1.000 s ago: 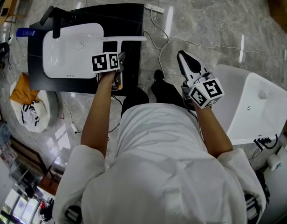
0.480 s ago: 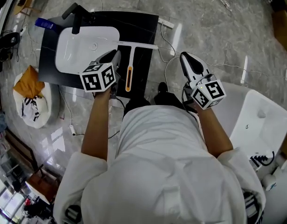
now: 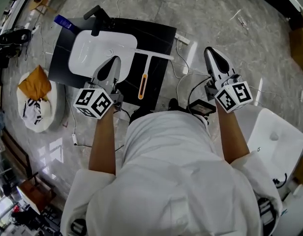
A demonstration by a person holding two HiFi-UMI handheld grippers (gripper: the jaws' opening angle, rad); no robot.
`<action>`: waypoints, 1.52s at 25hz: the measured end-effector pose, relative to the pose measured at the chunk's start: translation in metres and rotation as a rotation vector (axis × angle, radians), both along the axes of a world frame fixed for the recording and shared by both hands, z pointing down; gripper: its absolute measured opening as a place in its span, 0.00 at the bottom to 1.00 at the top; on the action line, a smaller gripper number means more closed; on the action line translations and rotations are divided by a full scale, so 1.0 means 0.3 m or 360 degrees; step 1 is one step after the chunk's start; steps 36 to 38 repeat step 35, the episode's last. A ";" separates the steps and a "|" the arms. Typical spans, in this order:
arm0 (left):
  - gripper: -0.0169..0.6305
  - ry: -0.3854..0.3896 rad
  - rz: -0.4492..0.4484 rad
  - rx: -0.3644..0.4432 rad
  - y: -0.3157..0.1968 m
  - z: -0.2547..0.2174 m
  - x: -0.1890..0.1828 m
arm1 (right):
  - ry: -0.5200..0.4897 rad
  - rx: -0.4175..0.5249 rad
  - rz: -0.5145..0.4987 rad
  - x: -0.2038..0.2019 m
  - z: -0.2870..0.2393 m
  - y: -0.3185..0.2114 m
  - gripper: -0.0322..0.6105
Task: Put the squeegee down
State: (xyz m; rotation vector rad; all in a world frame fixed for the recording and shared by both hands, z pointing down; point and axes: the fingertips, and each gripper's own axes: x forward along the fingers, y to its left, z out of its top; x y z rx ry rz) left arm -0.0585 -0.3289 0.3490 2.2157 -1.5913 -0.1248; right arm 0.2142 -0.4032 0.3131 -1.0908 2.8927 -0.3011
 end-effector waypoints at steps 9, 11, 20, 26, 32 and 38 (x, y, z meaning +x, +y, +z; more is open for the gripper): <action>0.05 0.0073 -0.0103 0.0268 0.231 -0.133 -0.055 | 0.0003 0.0107 -0.0119 -0.037 -0.092 0.059 0.08; 0.05 0.0081 -0.0148 0.0264 0.261 -0.112 -0.072 | 0.0010 0.0110 -0.0176 -0.073 -0.071 0.075 0.08; 0.05 0.0125 -0.0179 0.0314 0.312 -0.091 -0.043 | -0.0004 0.0121 -0.0297 -0.099 -0.044 0.126 0.08; 0.05 0.0115 -0.0192 0.0302 0.245 -0.057 0.000 | -0.0005 0.0111 -0.0270 -0.044 -0.020 0.119 0.07; 0.05 0.0111 -0.0089 0.0310 0.188 -0.072 0.128 | 0.0017 0.0116 -0.0288 0.026 -0.033 0.110 0.07; 0.05 0.0037 -0.0053 0.0300 0.159 -0.065 0.207 | 0.0025 0.0119 -0.0301 0.053 -0.026 0.115 0.07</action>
